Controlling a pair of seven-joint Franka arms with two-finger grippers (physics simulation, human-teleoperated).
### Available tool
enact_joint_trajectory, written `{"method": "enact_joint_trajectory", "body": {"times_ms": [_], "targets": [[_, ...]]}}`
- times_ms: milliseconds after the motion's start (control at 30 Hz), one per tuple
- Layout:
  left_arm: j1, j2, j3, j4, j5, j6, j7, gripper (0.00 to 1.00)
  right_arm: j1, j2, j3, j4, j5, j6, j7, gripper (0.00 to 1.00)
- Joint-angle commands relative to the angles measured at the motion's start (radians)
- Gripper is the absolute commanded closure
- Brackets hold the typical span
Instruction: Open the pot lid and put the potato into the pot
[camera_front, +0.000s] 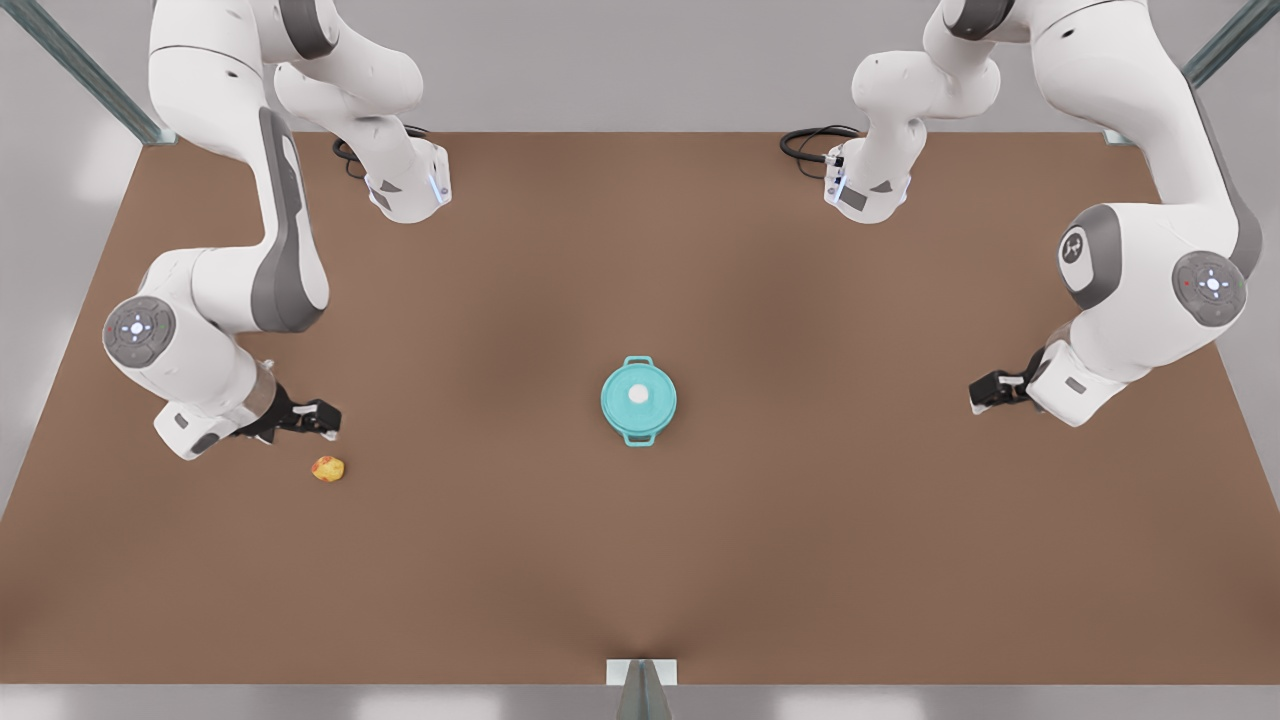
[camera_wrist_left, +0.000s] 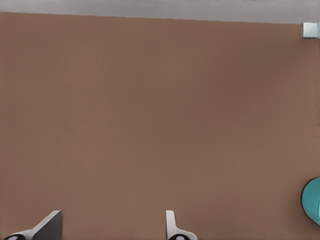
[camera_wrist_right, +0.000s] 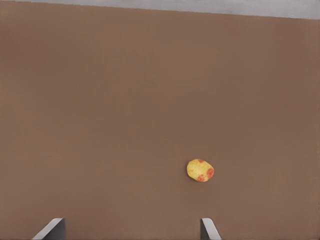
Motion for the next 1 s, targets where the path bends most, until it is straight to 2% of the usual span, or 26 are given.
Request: {"method": "enact_joint_trajectory", "body": {"times_ms": [0, 100, 133, 167, 200, 233, 300, 400, 500, 700, 800, 967], "targets": [[-0.003, -0.001, -0.004, 0.001, 0.018, 0.045, 0.076, 0.0, -0.005, -0.008, -0.006, 0.007, -0.02, -0.008, -0.068, 0.0], [-0.105, 0.014, -0.052, 0.004, -0.002, 0.056, 0.035, 0.0, -0.005, -0.002, -0.002, 0.01, -0.054, -0.022, -0.443, 0.0], [-0.128, 0.014, -0.142, 0.012, 0.012, 0.058, -0.161, 0.0, 0.007, 0.0, 0.014, 0.008, -0.086, -0.017, -0.511, 0.0], [-0.153, 0.018, -0.253, 0.012, 0.038, 0.061, -0.414, 0.0, 0.049, 0.0, 0.035, 0.007, -0.115, -0.002, -0.602, 0.05], [-0.246, 0.04, -0.27, 0.003, 0.098, 0.058, -0.592, 0.0, 0.07, 0.023, 0.035, -0.002, -0.229, 0.05, -0.607, 0.07], [-0.341, 0.08, -0.27, 0.006, 0.105, 0.067, -0.713, 0.0, 0.069, 0.052, 0.034, -0.008, -0.229, 0.089, -0.608, 0.0], [-0.45, 0.168, -0.271, 0.03, 0.124, 0.119, -0.945, 0.0, 0.035, 0.056, 0.031, -0.119, -0.183, 0.24, -0.62, 0.0], [-0.458, 0.306, -0.27, 0.136, 0.157, 0.16, -1.053, 0.0, -0.06, 0.09, 0.031, -0.186, -0.183, 0.449, -0.751, 0.0], [-0.526, 0.441, -0.27, 0.274, 0.228, 0.162, -1.195, 0.0, -0.074, 0.159, 0.031, -0.209, -0.183, 0.599, -0.756, 0.0], [-0.598, 0.495, -0.27, 0.268, 0.272, 0.214, -1.237, 0.0, -0.085, 0.228, 0.026, -0.214, -0.214, 0.615, -0.818, 0.0], [-0.598, 0.501, -0.27, 0.194, 0.277, 0.331, -1.238, 0.0, -0.094, 0.207, 0.024, -0.343, -0.214, 0.741, -0.829, 0.0], [-0.592, 0.562, -0.254, 0.205, 0.289, 0.39, -1.228, 0.0, -0.101, 0.198, 0.024, -0.372, -0.214, 0.621, -0.812, 0.0]]}}
